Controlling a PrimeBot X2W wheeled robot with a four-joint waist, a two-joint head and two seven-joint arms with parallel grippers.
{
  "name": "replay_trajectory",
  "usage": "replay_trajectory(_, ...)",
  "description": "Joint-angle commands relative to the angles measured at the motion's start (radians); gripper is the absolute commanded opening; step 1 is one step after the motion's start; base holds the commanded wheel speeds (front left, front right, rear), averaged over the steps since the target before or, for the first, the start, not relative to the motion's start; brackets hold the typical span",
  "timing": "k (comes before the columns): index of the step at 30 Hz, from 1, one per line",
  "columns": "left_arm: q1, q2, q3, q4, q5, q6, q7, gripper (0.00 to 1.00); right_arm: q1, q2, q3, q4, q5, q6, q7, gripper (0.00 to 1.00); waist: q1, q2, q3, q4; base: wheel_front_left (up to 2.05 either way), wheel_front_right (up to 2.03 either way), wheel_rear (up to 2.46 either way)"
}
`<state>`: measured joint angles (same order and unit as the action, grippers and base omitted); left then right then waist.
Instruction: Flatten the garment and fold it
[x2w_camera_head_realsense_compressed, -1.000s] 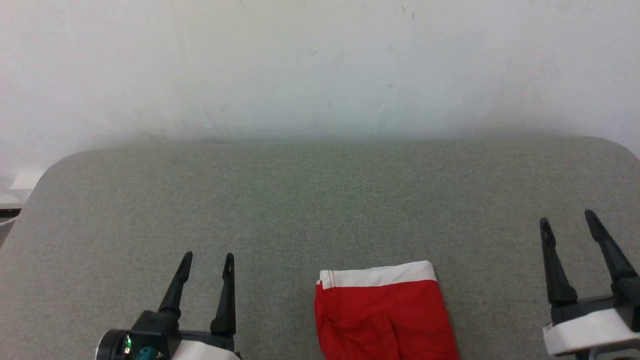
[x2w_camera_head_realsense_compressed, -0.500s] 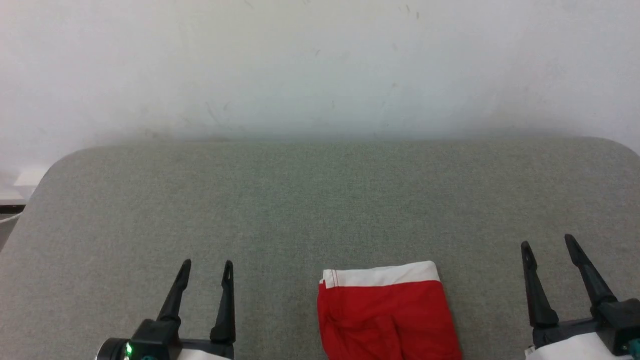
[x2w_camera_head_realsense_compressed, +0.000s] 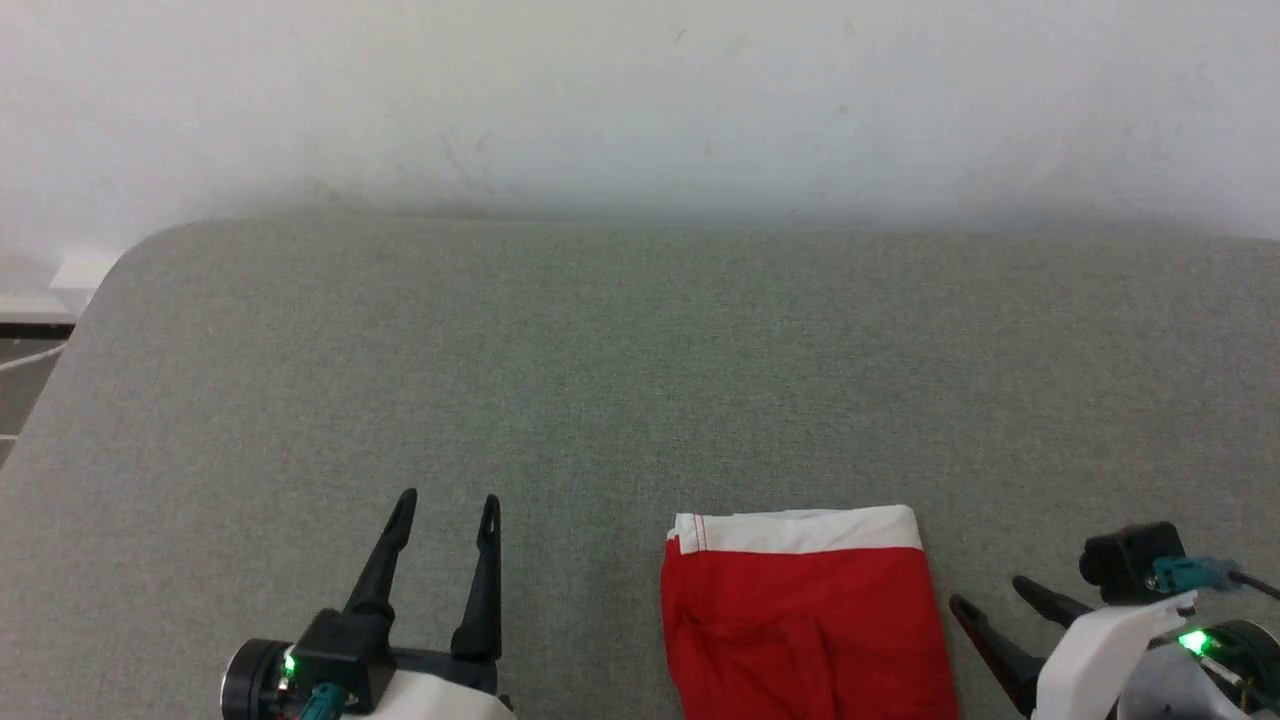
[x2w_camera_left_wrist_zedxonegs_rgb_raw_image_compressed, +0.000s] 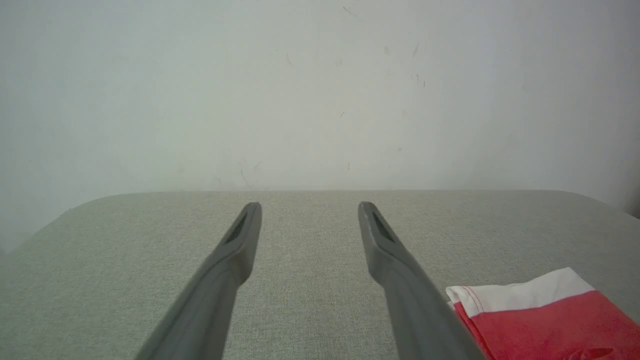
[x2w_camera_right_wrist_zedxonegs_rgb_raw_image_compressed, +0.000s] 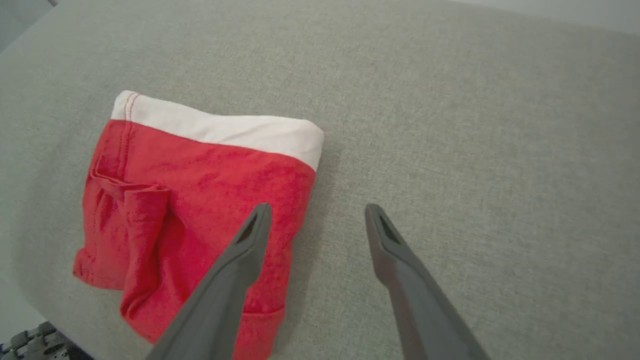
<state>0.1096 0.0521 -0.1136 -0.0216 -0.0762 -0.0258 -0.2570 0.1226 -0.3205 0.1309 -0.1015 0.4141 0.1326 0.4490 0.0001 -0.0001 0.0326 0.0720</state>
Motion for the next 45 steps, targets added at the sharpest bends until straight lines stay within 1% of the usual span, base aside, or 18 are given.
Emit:
replay_trajectory(1, -0.022, -0.002, -0.008, 0.006, 0.006, 0.0, -0.005, 1.0, -0.032, -0.008, 0.008, 0.0, 0.043, -0.002, 0.058, 1.0, -0.0001, 0.0001, 0.042, 0.036, 0.0, 0.0, 0.0)
replay_trajectory(3, -0.037, -0.002, -0.017, 0.011, 0.005, 0.001, -0.005, 1.0, -0.06, -0.01, 0.014, 0.015, 0.097, -0.002, 0.127, 1.0, -0.0001, 0.0001, 0.058, 0.053, 0.0, 0.0, 0.0)
replay_trajectory(7, -0.06, -0.002, -0.027, 0.021, 0.006, 0.004, -0.005, 1.0, -0.103, -0.014, 0.031, 0.072, 0.131, -0.002, 0.21, 1.0, -0.0001, 0.0001, 0.079, 0.085, 0.0, 0.0, 0.0)
replay_trajectory(10, -0.068, -0.002, -0.032, 0.024, 0.006, 0.007, -0.005, 1.0, -0.127, 0.002, 0.044, 0.12, 0.151, -0.002, 0.228, 1.0, -0.0001, 0.0001, 0.086, 0.104, 0.0, 0.0, 0.0)
replay_trajectory(14, -0.073, -0.002, -0.036, 0.028, 0.007, 0.01, -0.005, 1.0, -0.146, 0.007, 0.08, 0.182, 0.144, -0.002, 0.224, 1.0, -0.0001, 0.0001, 0.087, 0.12, 0.0, 0.0, 0.0)
replay_trajectory(15, -0.073, -0.002, -0.036, 0.029, 0.007, 0.01, -0.005, 1.0, -0.15, 0.006, 0.091, 0.197, 0.138, -0.002, 0.22, 0.89, -0.0001, 0.0001, 0.085, 0.122, 0.0, 0.0, 0.0)
replay_trajectory(16, -0.073, -0.002, -0.036, 0.031, 0.007, 0.011, -0.005, 1.0, -0.153, 0.006, 0.101, 0.211, 0.134, -0.002, 0.212, 0.11, -0.0001, 0.0001, 0.082, 0.123, 0.0, 0.0, 0.0)
replay_trajectory(17, -0.072, -0.002, -0.036, 0.032, 0.008, 0.011, -0.005, 1.0, -0.157, 0.007, 0.11, 0.221, 0.131, -0.002, 0.203, 0.0, -0.0001, 0.0001, 0.079, 0.123, 0.0, 0.0, 0.0)
replay_trajectory(18, -0.072, -0.002, -0.036, 0.032, 0.008, 0.011, -0.005, 1.0, -0.157, 0.007, 0.11, 0.221, 0.131, -0.002, 0.203, 0.0, -0.0001, 0.0001, 0.079, 0.123, 0.0, 0.0, 0.0)
replay_trajectory(22, -0.067, -0.002, -0.041, 0.031, 0.007, 0.013, -0.005, 1.0, -0.191, -0.011, 0.143, 0.238, 0.093, -0.002, 0.142, 0.0, -0.0001, 0.0001, 0.061, 0.099, 0.0, 0.0, 0.0)
replay_trajectory(26, -0.069, -0.002, -0.05, 0.028, 0.009, 0.009, -0.005, 1.0, -0.252, -0.077, 0.186, 0.229, -0.025, -0.002, 0.079, 0.0, -0.0001, 0.0001, 0.051, 0.04, 0.0, 0.0, 0.0)
replay_trajectory(29, -0.08, -0.002, -0.065, 0.026, 0.015, 0.001, -0.005, 1.0, -0.298, -0.123, 0.22, 0.207, -0.116, -0.002, 0.057, 0.0, -0.0001, 0.0001, 0.057, -0.026, 0.0, 0.0, 0.0)
replay_trajectory(32, -0.099, -0.002, -0.082, 0.024, 0.015, -0.001, -0.005, 1.0, -0.349, -0.193, 0.281, 0.17, -0.199, -0.002, 0.06, 0.0, -0.0001, 0.0001, 0.078, -0.108, 0.0, 0.0, 0.0)
replay_trajectory(34, -0.12, -0.002, -0.096, 0.021, 0.012, 0.001, -0.005, 1.0, -0.383, -0.245, 0.311, 0.15, -0.234, -0.002, 0.067, 0.0, -0.0001, 0.0001, 0.101, -0.159, 0.0, 0.0, 0.0)
replay_trajectory(36, -0.146, -0.002, -0.109, 0.017, 0.012, 0.002, -0.005, 1.0, -0.414, -0.289, 0.331, 0.137, -0.237, -0.002, 0.08, 0.0, -0.0001, 0.0001, 0.13, -0.206, 0.0, 0.0, 0.0)
replay_trajectory(39, -0.193, -0.002, -0.129, 0.017, 0.016, 0.001, -0.005, 1.0, -0.458, -0.367, 0.348, 0.134, -0.23, -0.002, 0.085, 0.0, -0.0001, 0.0001, 0.182, -0.256, 0.0, 0.0, 0.0)
replay_trajectory(42, -0.237, -0.002, -0.143, 0.018, 0.018, 0.001, -0.005, 1.0, -0.485, -0.441, 0.351, 0.151, -0.215, -0.002, 0.076, 0.0, -0.0001, 0.0001, 0.235, -0.286, 0.0, 0.0, 0.0)
replay_trajectory(45, -0.275, -0.002, -0.154, 0.018, 0.027, -0.003, -0.005, 1.0, -0.5, -0.504, 0.338, 0.191, -0.198, -0.002, 0.042, 0.0, -0.0001, 0.0001, 0.29, -0.3, 0.0, 0.0, 0.0)
